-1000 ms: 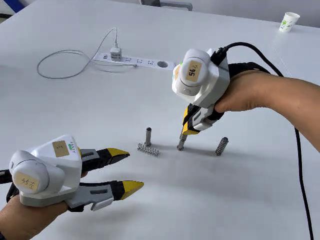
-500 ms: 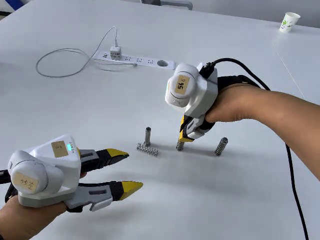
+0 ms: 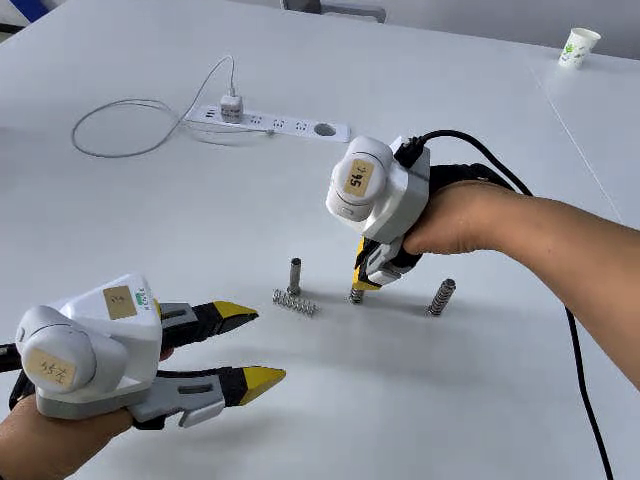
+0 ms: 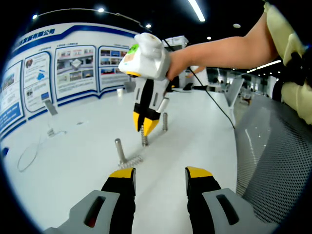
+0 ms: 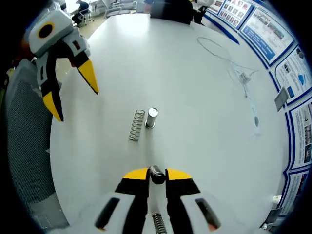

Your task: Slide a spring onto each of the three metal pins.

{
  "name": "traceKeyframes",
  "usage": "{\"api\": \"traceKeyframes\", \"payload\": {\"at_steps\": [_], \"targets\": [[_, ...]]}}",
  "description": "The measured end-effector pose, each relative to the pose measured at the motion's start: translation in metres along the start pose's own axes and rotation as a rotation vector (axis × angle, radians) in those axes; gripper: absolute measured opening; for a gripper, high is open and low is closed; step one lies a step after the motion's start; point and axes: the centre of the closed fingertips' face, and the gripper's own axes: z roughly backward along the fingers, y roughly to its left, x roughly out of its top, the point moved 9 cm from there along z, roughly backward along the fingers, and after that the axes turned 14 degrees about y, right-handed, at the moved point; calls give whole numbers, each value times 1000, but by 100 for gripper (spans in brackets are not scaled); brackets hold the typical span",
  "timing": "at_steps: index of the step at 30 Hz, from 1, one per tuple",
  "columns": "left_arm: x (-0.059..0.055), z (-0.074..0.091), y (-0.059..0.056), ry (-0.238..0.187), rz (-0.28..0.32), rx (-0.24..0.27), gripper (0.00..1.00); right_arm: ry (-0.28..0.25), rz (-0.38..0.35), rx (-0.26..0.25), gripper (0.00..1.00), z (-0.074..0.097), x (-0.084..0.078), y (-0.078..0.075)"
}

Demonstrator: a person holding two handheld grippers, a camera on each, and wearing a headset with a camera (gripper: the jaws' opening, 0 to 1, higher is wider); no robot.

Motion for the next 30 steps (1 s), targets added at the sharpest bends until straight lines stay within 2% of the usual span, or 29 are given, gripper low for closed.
{"api": "traceKeyframes", "payload": {"at_steps": [5, 11, 15, 22, 30], "targets": [[-1, 1, -1, 1, 2, 0, 42, -20, -1, -13, 19, 2, 2, 2], [0, 2, 0, 1, 1, 4, 42, -50, -12, -28, 20, 11, 4, 3], [0, 2, 0, 0, 1, 6, 42, -94, -31, -20, 20, 16, 7, 7], [-2, 3, 1, 2, 3, 11, 42, -167, -72, 49, 20, 15, 18, 18], [-2, 5, 2, 4, 6, 17, 42, -180, -85, 91, 18, -2, 30, 32]]}}
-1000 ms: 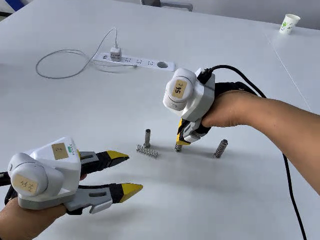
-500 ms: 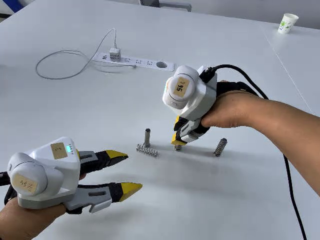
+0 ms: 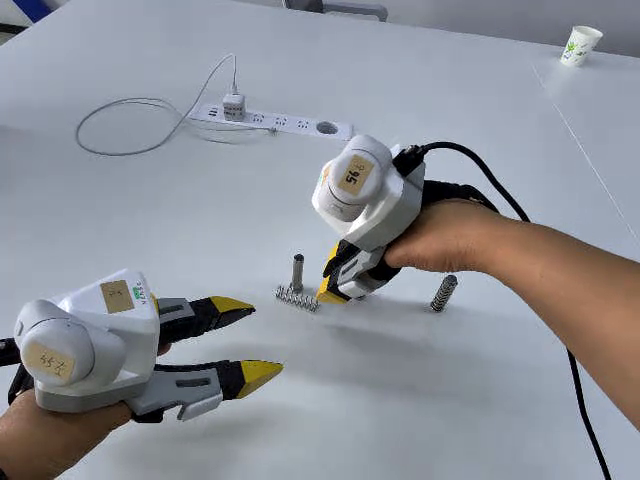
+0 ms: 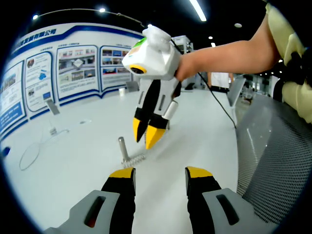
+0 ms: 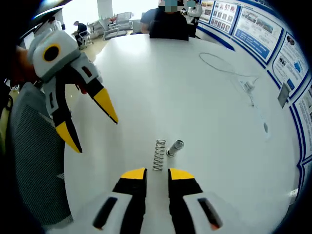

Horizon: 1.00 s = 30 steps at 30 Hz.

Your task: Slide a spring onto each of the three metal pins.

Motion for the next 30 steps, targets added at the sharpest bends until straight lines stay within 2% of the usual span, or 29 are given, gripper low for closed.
{"api": "traceKeyframes", "payload": {"at_steps": [7, 16, 26, 30], "targets": [[0, 0, 1, -1, 2, 1, 42, 24, -39, -10, 17, -18, 5, 1], [-3, 3, 3, 4, 8, 7, 41, 39, -82, -14, 16, -29, 3, -3], [-4, 3, 3, 4, 10, 10, 41, 46, -92, -9, 12, -33, 0, -3], [-4, 3, 3, 6, 9, 11, 41, 47, -65, -15, 12, -32, -1, -1]]}}
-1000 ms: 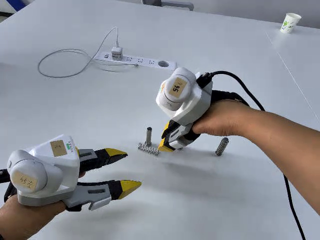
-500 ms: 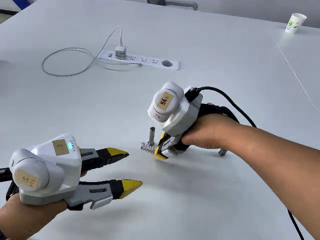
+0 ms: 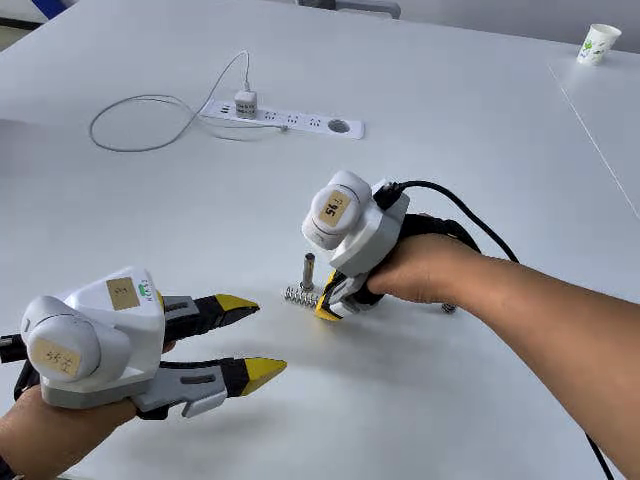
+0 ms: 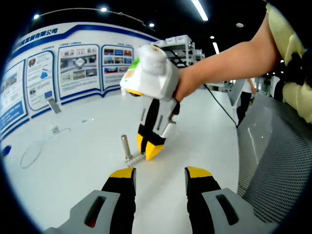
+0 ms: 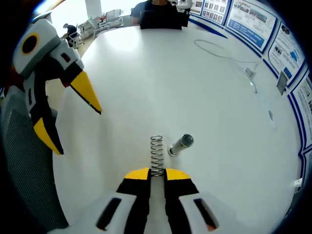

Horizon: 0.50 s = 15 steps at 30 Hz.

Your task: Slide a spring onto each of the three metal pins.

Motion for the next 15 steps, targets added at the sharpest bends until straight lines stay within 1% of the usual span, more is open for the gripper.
{"api": "traceKeyframes", "payload": {"at_steps": [5, 9, 13, 15], "targets": [[0, 0, 0, 4, -5, 0, 41, 0, 18, 2, 11, 7, -2, 4], [1, -2, 0, 7, -10, -2, 41, 6, 64, 2, 11, 16, -4, 10], [3, -3, -1, 9, -17, -3, 41, 0, 95, 6, 11, 27, -6, 16], [4, -3, -1, 11, -22, -5, 40, -3, 117, 23, 11, 34, -8, 20]]}}
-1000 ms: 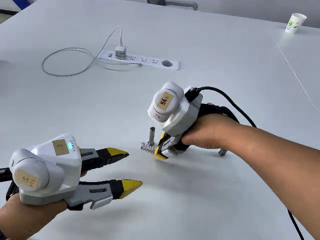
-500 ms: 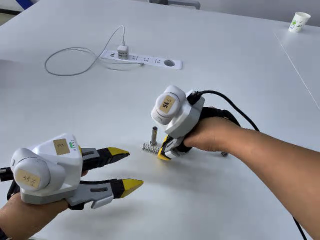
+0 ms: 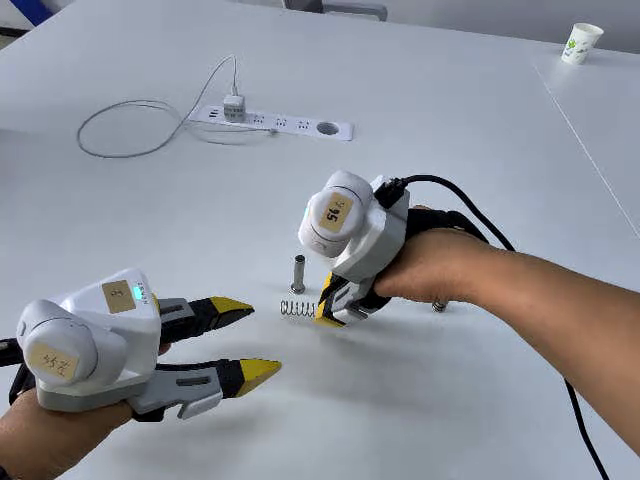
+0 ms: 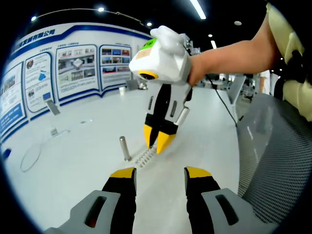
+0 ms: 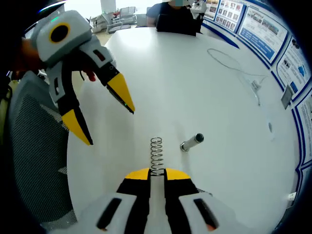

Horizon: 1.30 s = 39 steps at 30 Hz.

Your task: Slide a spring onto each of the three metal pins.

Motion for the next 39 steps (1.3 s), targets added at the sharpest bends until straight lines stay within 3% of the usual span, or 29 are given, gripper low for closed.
{"api": "traceKeyframes", "payload": {"at_steps": [2, 14, 31, 39], "targets": [[1, -1, 0, 1, -7, -2, 40, -12, 10, 29, 11, 7, -1, 5], [10, -8, -12, 12, -85, -30, 36, -7, 124, 75, 11, 27, -1, 33], [14, -10, -16, -2, -147, -40, 15, 6, 165, 78, 11, 37, 4, 42], [13, -11, -16, 7, -148, -44, 12, -10, 180, 69, 11, 46, 9, 44]]}}
